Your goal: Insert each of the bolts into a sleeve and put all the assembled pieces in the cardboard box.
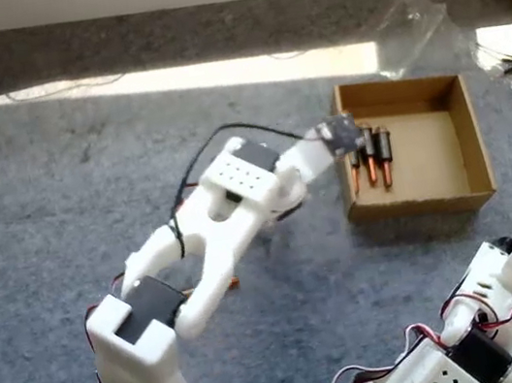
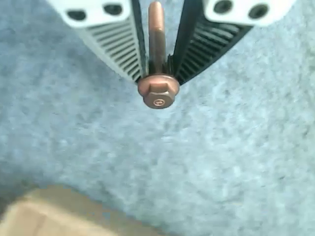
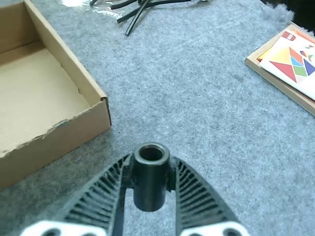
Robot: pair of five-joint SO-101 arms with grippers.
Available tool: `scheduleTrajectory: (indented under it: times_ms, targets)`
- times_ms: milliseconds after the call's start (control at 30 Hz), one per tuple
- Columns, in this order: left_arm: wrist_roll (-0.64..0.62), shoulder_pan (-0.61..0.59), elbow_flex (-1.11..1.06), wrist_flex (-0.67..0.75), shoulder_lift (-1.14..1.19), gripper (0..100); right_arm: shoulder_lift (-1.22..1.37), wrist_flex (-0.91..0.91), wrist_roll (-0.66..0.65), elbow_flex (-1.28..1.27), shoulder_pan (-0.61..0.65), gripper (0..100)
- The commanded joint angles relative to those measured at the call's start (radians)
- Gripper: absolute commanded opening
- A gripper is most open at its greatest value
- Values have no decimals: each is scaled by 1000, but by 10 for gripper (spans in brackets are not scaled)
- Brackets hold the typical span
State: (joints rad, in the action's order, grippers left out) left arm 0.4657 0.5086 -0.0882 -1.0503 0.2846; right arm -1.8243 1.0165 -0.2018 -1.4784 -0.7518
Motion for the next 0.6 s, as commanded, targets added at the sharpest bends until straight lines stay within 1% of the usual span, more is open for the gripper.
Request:
scheduleTrajectory:
  times_ms: [0, 233, 433, 567]
  targets:
    - [-81, -127, 54, 98, -41, 5, -7, -18, -2, 4, 54, 5]
    - [-184, -266, 56, 114, -44, 5, -7, 7, -2, 5, 127, 5]
    - [-252, -371, 51, 110, -36, 5, -7, 56, -3, 13, 231, 5]
    - [-258, -421, 42, 110, -35, 5, -7, 56, -3, 15, 302, 5]
